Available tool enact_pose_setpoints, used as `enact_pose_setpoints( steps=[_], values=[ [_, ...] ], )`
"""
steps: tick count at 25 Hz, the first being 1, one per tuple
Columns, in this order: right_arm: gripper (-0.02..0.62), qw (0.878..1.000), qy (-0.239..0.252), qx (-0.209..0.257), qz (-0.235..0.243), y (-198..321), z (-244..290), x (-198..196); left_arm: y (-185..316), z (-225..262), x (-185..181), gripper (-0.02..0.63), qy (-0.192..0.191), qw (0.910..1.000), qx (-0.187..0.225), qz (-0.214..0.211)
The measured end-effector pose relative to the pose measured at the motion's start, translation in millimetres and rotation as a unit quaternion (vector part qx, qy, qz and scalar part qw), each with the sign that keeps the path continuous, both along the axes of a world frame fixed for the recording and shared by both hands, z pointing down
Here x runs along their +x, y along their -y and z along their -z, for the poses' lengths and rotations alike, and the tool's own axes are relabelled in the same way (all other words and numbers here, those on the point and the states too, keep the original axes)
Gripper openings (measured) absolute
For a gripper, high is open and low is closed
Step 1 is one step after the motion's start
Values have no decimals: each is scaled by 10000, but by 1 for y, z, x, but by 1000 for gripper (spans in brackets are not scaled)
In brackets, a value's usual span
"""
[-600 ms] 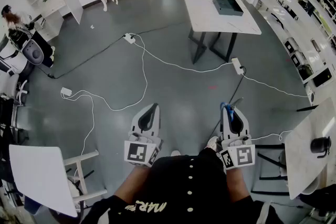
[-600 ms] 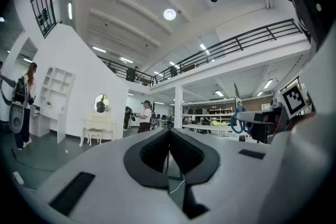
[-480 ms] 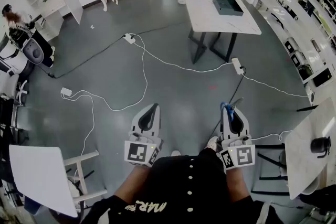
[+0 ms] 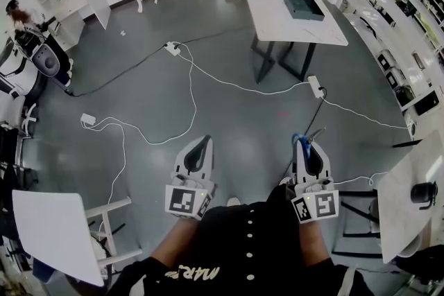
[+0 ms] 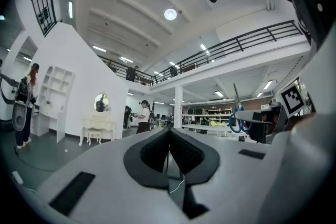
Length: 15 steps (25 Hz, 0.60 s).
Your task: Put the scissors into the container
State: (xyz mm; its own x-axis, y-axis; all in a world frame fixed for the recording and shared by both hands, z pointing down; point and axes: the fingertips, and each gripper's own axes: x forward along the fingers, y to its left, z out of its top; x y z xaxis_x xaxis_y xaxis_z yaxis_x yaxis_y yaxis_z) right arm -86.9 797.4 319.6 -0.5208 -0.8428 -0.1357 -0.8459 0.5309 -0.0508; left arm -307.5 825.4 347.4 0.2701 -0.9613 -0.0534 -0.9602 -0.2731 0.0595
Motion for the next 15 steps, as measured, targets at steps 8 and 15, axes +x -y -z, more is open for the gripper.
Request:
enact_pose_setpoints(
  steps=[8, 15],
  values=[
    [55, 9999, 84, -42, -57, 13, -6, -1, 9, -2, -7, 26, 19, 10000, -11, 67],
    [55, 9998, 130, -126, -19, 47, -9, -2, 39, -5, -10, 26, 13, 9999, -104, 120]
  ],
)
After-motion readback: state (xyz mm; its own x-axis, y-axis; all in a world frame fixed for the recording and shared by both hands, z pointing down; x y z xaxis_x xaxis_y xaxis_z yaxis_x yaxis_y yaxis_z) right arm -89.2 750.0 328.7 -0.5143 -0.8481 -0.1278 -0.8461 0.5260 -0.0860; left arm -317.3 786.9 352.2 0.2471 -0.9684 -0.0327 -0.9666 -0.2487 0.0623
